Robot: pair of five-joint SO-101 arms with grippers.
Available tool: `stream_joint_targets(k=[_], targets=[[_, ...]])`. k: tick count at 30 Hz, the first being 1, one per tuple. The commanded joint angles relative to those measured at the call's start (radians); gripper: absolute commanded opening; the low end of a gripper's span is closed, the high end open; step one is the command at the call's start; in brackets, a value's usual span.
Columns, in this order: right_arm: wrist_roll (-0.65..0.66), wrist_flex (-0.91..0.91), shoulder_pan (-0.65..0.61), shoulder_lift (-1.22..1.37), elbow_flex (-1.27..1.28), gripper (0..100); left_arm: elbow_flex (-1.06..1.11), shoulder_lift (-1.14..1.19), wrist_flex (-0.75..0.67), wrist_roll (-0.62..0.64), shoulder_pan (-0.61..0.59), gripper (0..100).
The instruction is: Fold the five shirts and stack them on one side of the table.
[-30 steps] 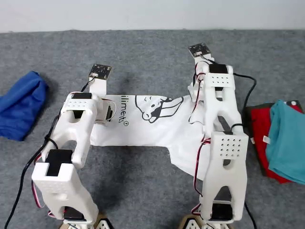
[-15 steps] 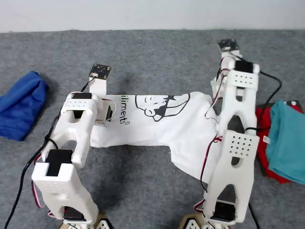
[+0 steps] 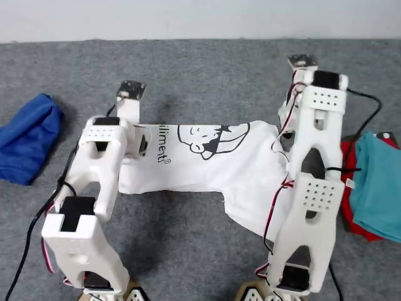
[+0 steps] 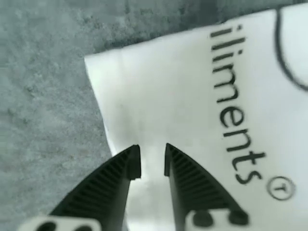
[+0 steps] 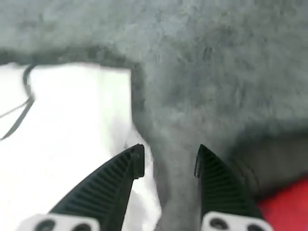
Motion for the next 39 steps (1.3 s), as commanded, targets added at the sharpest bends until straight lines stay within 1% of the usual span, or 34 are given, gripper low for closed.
stream_joint_targets(k=[1,3,7,10,13,15,17,19,22,28,31,35,37,39], targets=[[0.048,0.045,0.012,-0.134,0.035,18.9,-0.114,-0.077,0.066,0.005,0.002,9],[0.069,0.045,-0.013,-0.180,0.106,18.3,-0.133,-0.077,0.077,0.005,0.002,9],[0.126,0.042,-0.076,-0.268,0.330,11.7,-0.125,-0.064,0.074,0.005,0.005,9],[0.147,0.012,-0.116,-0.283,0.497,9.7,-0.120,-0.009,0.031,0.003,0.006,9],[0.141,-0.090,-0.110,-0.269,0.614,9.6,-0.128,0.084,-0.048,0.003,0.005,9],[0.141,-0.157,-0.082,-0.254,0.675,9.6,-0.134,0.140,-0.120,0.003,0.003,9],[0.143,-0.186,-0.044,-0.240,0.718,9.5,-0.153,0.173,-0.149,0.003,0.003,9],[0.147,-0.194,-0.001,-0.225,0.741,9.4,-0.194,0.186,-0.130,0.005,0.000,9],[0.184,-0.189,0.048,-0.216,0.764,9.4,-0.202,0.189,-0.123,0.005,0.000,9],[0.192,-0.180,0.093,-0.271,0.802,9.4,-0.202,0.189,-0.118,0.005,0.000,9],[0.193,-0.142,0.102,-0.314,0.830,9.7,-0.202,0.189,-0.118,0.005,0.000,9],[0.193,-0.082,0.076,-0.409,0.806,9.8,-0.206,0.180,-0.103,0.005,0.008,9],[0.193,-0.042,0.041,-0.484,0.775,10.4,-0.236,0.169,-0.060,0.005,0.012,9],[0.186,0.002,0.004,-0.561,0.749,14.8,-0.289,0.149,0.017,0.005,0.006,9]])
